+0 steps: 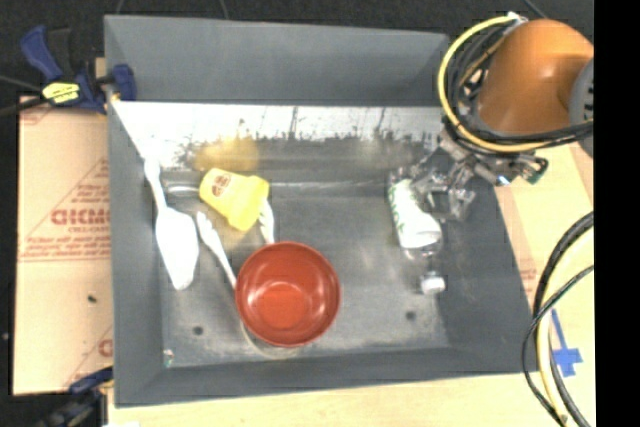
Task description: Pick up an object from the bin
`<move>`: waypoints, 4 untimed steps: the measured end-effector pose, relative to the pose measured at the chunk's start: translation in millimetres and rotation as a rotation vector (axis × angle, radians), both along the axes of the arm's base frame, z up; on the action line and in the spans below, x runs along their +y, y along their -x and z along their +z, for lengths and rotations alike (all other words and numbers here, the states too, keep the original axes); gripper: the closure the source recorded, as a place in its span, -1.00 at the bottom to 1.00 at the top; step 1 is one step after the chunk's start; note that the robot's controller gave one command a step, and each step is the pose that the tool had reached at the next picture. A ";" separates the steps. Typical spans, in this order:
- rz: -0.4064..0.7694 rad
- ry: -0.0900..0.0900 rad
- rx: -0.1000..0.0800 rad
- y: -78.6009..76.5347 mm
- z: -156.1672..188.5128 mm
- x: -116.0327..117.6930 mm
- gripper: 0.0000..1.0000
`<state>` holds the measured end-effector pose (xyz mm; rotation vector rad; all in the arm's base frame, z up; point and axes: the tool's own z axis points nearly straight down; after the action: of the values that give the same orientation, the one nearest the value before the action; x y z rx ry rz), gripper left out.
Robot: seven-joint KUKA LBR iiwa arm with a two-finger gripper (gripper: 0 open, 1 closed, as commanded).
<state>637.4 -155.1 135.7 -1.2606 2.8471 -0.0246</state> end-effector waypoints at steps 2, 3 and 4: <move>-0.270 -0.007 -0.012 21.1 -10.3 6.5 1.00; -0.715 -0.029 -0.046 63.0 -10.1 13.1 1.00; -0.760 -0.028 -0.019 57.8 -0.6 13.1 1.00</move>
Offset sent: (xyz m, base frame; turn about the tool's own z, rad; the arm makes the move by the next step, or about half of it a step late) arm -0.0256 0.0097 -0.0184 0.2703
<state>579.6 -142.0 135.1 -0.1131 3.0918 -0.0121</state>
